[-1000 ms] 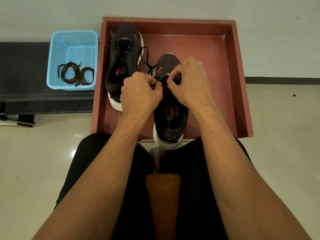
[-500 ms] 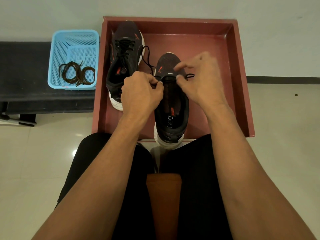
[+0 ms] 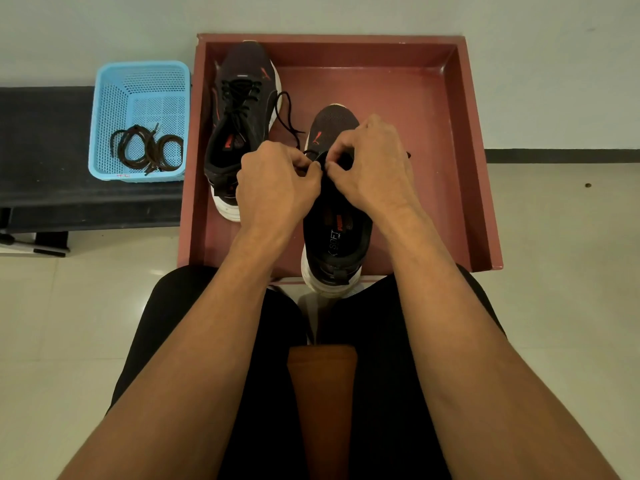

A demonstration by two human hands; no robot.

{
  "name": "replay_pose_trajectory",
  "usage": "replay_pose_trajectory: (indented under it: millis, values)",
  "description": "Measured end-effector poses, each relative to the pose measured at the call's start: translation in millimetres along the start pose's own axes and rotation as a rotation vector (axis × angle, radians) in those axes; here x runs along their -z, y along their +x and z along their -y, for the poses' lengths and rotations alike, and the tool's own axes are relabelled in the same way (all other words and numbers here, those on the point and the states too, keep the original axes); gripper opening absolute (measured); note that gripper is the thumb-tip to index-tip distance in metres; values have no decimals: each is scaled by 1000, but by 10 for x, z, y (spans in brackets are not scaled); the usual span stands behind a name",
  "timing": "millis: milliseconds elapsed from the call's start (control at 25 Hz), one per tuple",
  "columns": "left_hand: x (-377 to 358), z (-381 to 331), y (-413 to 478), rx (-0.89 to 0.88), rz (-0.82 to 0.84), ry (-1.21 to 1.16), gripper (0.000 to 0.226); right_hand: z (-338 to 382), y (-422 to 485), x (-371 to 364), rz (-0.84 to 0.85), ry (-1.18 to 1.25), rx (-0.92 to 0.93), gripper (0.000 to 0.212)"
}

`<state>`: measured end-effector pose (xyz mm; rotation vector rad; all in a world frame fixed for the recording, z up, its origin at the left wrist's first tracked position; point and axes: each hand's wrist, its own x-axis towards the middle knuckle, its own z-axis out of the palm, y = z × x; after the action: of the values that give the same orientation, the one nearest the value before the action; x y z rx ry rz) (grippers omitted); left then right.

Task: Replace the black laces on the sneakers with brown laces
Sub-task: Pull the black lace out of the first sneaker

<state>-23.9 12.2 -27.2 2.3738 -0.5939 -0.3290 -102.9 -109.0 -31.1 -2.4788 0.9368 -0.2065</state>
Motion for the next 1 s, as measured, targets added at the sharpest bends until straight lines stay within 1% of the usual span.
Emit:
replay_pose_trajectory:
  millis: [80,160,240,280,320,360,440,480,520,640,840,920,1000]
  values:
    - [1,9,4,-1,-7,11,17,-66,51,50,-74,29,-72,9]
    - [3,23,13,4,-8,9,16,-173,66,148,-153,73,-222,14]
    - [-6,32,21,3,-11,7,17,-314,48,227,-163,80,-324,17]
    - [-10,35,20,-2,-12,6,17,-344,33,258,-149,80,-336,17]
    - [-13,33,18,-7,-12,5,17,-346,39,257,-140,78,-306,14]
    - [-14,30,17,-11,-11,5,17,-311,51,237,-129,71,-232,10]
    - [-18,31,18,-15,-5,4,18,-199,83,143,-45,70,-35,16]
    - [-18,32,19,-16,-2,1,18,-146,83,75,4,72,34,20]
    - [-17,32,23,-15,-1,-1,19,-95,75,16,42,72,58,22]
    - [-13,30,21,-20,1,-4,19,-27,29,-38,46,62,38,21]
    - [-24,31,20,-17,-3,-11,20,-5,-12,1,56,61,-16,6]
    - [-21,38,21,-13,-6,-5,19,-13,6,25,55,63,-53,8]
    - [-14,47,24,-11,-7,-1,17,-106,49,109,-14,100,-141,17]
